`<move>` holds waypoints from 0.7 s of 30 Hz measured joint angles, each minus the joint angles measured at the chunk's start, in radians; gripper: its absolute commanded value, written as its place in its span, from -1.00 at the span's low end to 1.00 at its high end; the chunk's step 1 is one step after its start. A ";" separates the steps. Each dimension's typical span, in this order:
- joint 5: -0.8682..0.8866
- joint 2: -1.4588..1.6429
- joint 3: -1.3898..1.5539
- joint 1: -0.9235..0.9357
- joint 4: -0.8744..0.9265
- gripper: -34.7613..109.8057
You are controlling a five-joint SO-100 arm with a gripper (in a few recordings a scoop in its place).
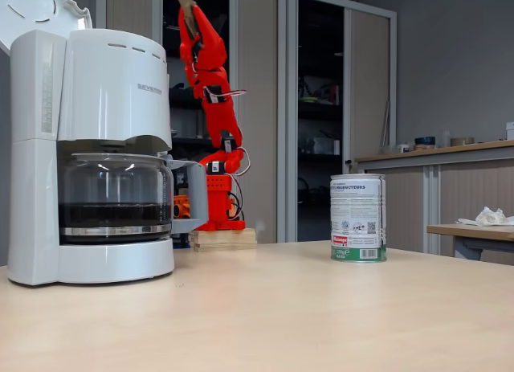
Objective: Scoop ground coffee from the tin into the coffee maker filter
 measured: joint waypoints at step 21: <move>-0.997 0.249 -0.034 -0.756 0.756 -0.52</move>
